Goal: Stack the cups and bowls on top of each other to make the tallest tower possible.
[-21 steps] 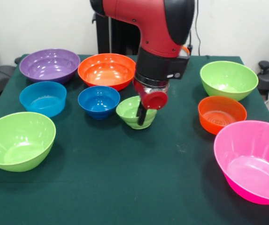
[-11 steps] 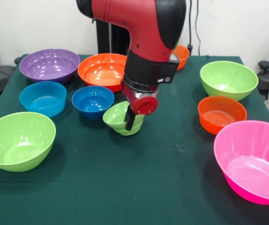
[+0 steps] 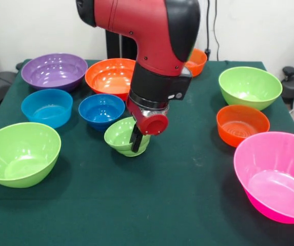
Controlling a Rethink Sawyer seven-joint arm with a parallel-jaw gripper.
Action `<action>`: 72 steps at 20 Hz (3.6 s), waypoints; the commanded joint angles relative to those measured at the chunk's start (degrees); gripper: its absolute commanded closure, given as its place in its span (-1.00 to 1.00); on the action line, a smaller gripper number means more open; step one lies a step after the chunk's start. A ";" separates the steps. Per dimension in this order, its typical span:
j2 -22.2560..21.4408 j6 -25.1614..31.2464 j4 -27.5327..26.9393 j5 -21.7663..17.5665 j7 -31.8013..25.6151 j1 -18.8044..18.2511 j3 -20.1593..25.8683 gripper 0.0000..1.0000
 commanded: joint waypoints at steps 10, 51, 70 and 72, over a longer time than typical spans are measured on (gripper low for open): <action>13.69 20.43 -24.61 -1.89 -3.83 -1.66 0.53 1.00; 37.53 47.07 -65.04 11.97 16.95 -4.34 -8.57 1.00; 46.76 49.56 -73.43 35.81 20.62 -7.11 -29.59 1.00; 47.13 49.11 -73.10 37.78 20.49 -7.11 -31.50 1.00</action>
